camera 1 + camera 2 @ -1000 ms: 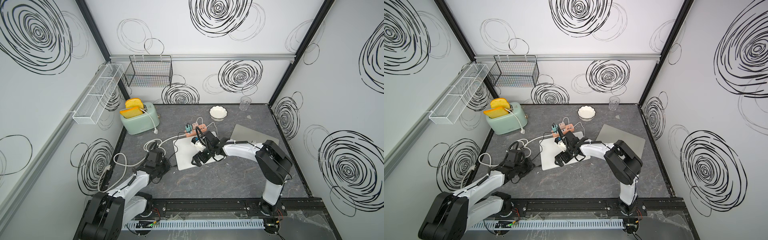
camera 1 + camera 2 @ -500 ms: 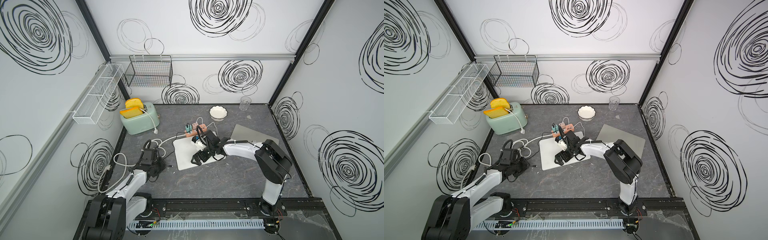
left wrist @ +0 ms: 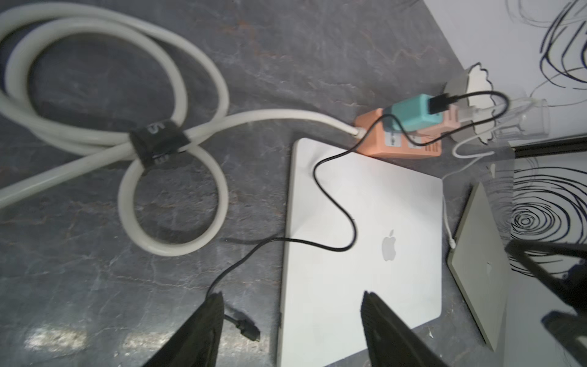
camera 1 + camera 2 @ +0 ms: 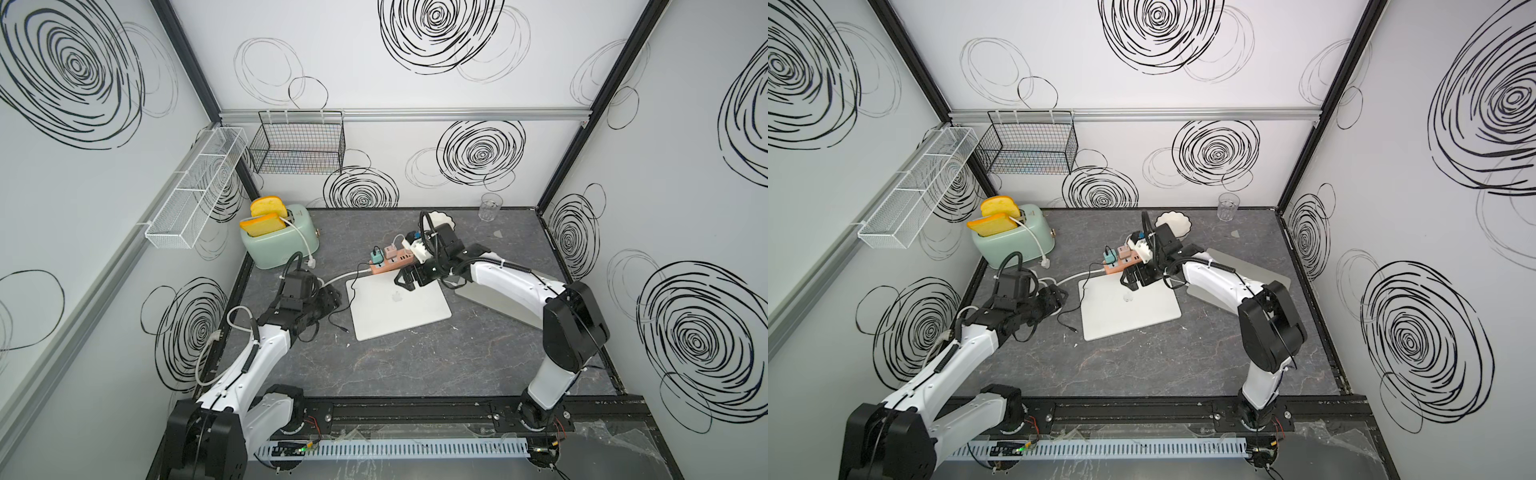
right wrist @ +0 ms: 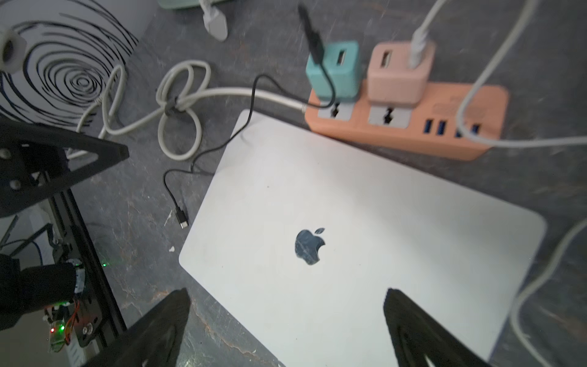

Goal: Unplug the laptop charger
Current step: Remove the charging cable from the plug.

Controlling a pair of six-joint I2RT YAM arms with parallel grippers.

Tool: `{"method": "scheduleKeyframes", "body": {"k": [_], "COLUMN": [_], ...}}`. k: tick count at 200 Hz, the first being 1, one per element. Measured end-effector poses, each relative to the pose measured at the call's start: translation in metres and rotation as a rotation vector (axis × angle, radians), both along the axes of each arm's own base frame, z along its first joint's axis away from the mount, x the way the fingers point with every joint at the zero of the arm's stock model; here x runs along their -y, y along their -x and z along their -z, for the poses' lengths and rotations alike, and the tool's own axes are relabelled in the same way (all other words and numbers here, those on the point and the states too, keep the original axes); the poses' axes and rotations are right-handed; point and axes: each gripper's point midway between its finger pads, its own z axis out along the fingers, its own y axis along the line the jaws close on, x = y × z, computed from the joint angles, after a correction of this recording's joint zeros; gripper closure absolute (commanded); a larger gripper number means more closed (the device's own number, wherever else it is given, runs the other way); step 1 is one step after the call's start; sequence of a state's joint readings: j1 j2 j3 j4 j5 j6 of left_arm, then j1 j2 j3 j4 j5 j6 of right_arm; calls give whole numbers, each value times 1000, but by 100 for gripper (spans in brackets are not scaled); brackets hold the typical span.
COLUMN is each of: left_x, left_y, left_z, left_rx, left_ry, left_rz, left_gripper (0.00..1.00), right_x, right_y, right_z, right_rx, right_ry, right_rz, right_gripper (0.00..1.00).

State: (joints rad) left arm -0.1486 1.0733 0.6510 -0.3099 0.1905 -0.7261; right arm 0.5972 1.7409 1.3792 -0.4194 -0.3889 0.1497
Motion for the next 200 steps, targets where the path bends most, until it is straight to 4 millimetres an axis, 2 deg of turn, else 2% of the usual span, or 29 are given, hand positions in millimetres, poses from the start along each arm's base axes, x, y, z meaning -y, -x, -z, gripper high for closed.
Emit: {"method": "scheduleKeyframes", "body": {"k": [15,34,70,106,166,200], "left_x": [15,34,54,61,68,76], "left_y": [-20,-48,-94,-120,-126,-140], "left_z": [-21,-38,-39,-34,-34,-43], "left_rx": [45,84,91,76,71,95], "left_ry": [2,5,-4,-10,11,36], "left_rz": [42,83,116,125,152,170], "left_gripper": [30,31,33,33,33,33], "right_x": [7,11,1,-7,-3,-9], "right_y": [-21,-35,-52,-63,-54,-54], "right_z": [-27,-48,-72,-69,-37,-42], "right_rx": [47,79,111,90,-22,-44], "right_ry": [-37,-61,-98,-105,-103,-151], "right_rz": [39,62,66,75,93,94], "right_gripper": [1,1,1,0,0,0]}}
